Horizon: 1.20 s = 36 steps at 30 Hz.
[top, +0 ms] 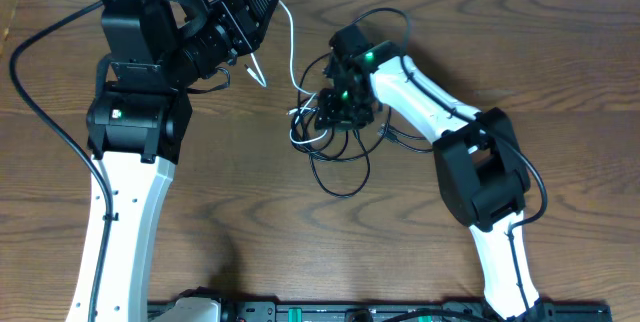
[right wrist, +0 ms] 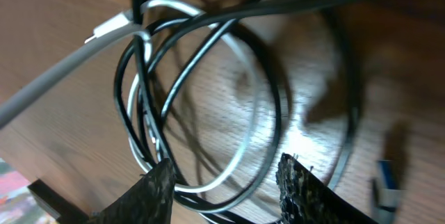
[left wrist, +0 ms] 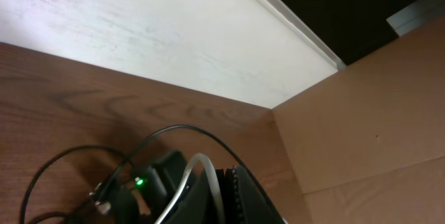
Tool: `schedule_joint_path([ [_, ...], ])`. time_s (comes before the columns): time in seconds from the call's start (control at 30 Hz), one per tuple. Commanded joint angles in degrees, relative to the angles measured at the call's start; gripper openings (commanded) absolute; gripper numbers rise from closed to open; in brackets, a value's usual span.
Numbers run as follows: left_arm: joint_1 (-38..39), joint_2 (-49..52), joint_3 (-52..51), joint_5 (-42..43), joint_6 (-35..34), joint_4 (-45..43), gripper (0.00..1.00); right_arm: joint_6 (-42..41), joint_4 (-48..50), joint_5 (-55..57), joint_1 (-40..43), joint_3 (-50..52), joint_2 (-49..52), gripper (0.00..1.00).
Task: Untangle cables
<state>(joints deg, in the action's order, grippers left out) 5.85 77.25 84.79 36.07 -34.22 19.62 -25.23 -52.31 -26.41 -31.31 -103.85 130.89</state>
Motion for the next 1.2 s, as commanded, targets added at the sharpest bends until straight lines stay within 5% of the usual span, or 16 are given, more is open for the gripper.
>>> schedule_joint_path([
  [0.0,0.0,-0.2,1.4,0.4,1.0,0.0,0.07,-1.0,0.5,1.6,-1.4,-0.2,0.5,0.45],
  [0.5,0.0,-0.2,1.4,0.4,0.7,-0.7,0.07,-2.0,2.2,2.3,-1.7,0.5,2.6,0.31],
  [0.77,-3.1,-1.8,1.8,1.1,-12.3,-19.5,0.07,-1.9,2.2,4.5,-1.7,0.6,3.3,0.19],
  [0.87,-4.5,-3.2,2.1,1.0,-14.4,-24.0,0.07,-1.9,2.3,4.7,-1.7,0.6,3.9,0.08],
  [0.9,-4.9,-3.7,2.1,1.0,-14.4,-24.0,0.08,-1.9,2.3,4.7,-1.7,0.6,4.0,0.01],
  [1.17,-5.3,-3.5,2.1,0.5,-8.4,-9.7,0.08,2.6,-0.1,4.9,1.6,-2.5,0.1,0.01],
])
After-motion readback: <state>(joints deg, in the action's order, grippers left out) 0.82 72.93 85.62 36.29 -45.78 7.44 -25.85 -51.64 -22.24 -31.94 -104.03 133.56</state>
